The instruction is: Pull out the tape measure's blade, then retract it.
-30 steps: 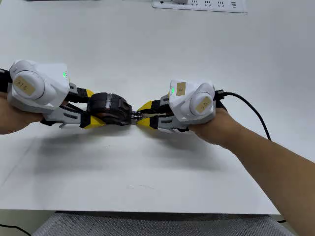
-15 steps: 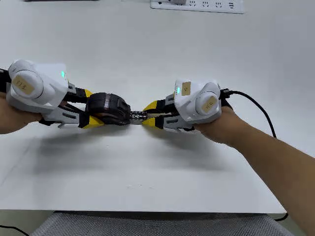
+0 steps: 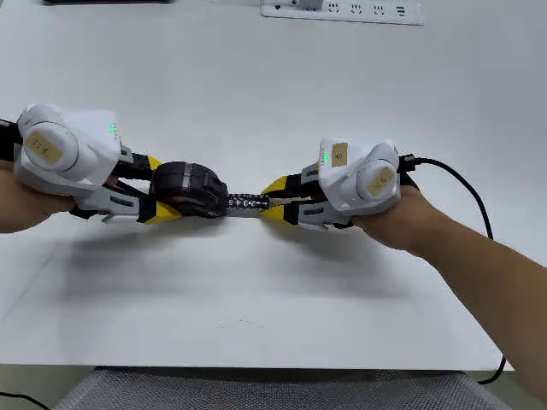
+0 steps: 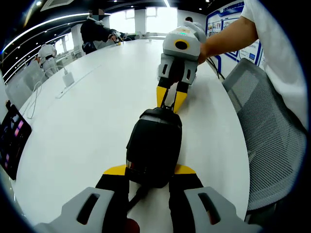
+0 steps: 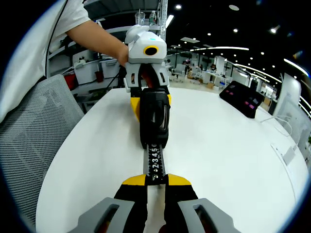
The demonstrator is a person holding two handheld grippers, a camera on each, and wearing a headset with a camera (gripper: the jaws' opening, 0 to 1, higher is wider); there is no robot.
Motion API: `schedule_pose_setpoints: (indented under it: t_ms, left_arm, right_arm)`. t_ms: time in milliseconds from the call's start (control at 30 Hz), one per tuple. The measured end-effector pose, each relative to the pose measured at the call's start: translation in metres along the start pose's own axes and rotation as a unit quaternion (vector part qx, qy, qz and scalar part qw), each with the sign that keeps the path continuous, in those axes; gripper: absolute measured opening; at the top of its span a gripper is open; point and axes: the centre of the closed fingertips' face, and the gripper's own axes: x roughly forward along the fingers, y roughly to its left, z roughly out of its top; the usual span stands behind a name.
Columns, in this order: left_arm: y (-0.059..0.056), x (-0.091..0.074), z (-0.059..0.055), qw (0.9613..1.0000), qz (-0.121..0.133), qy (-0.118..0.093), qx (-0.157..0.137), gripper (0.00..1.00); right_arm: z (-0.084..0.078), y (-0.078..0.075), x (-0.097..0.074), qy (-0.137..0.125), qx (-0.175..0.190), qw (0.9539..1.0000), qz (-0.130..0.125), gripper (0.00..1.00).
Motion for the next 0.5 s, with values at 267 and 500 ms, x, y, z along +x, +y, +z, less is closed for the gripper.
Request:
schedule_pose_setpoints:
  t_ms: [267,500]
  left_arm:
    - [0.000,0.000,0.000,1.0000,0.000,0.000,0.000,0.26]
    - [0.000,0.000,0.000,1.0000,0.000,0.000,0.000,0.26]
  right_arm:
    - [-0.005,0.000,-0.008,0.005,0.000,1.0000,-0.001,0.08]
    - [-0.011,-0.002,-0.016,0.012,-0.001,0.9999,-0.003,0.08]
